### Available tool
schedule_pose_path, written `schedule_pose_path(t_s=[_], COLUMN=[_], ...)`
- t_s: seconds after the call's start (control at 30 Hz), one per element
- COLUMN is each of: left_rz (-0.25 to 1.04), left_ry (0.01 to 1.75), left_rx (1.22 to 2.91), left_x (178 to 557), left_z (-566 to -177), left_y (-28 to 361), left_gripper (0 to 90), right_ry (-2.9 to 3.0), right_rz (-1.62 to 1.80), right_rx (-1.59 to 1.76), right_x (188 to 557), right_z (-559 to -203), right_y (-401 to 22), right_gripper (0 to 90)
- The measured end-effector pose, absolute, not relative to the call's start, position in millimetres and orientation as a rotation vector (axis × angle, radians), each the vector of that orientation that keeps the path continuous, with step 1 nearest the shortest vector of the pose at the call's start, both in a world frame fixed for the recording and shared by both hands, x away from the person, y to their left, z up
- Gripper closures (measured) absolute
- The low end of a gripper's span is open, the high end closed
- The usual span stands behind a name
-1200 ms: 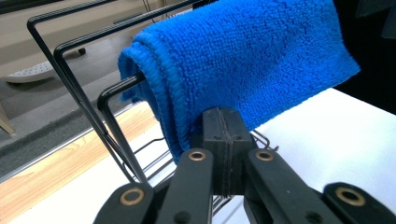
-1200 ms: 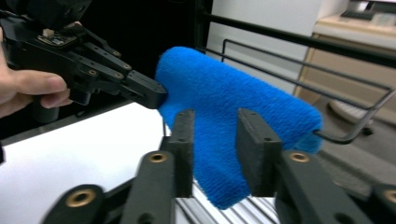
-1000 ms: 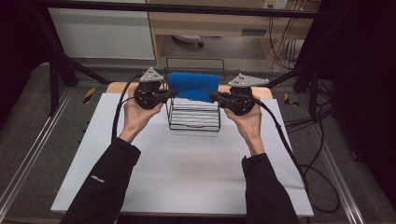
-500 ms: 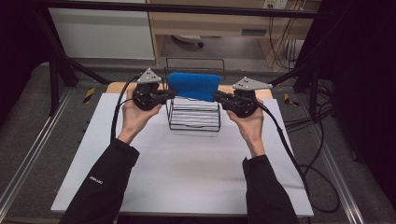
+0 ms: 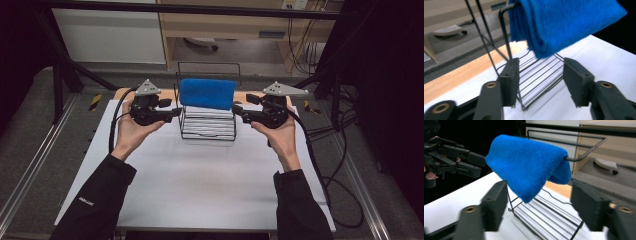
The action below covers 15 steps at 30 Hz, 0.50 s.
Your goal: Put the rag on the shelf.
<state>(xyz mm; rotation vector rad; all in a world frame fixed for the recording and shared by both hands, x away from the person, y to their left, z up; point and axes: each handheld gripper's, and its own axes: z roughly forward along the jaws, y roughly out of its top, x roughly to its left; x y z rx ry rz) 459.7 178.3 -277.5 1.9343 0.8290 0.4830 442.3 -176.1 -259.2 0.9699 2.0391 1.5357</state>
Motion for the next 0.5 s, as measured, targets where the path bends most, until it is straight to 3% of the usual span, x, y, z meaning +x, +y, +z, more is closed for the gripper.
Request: schedule_pose_path(t_s=[0.2, 0.5], left_rz=[0.485, 0.501], left_ry=[0.849, 0.884], left_rx=[1.925, 1.943], left_x=[452, 436], left_z=[-288, -306], left_y=[194, 214], left_gripper=[29.2, 11.5], right_ry=[2.055, 2.076], right_rz=[1.506, 1.487], right_rx=[0.979, 0.996], right_x=[436, 428], right_z=[-262, -277], right_y=[-182, -190], right_gripper=[13.1, 5.0])
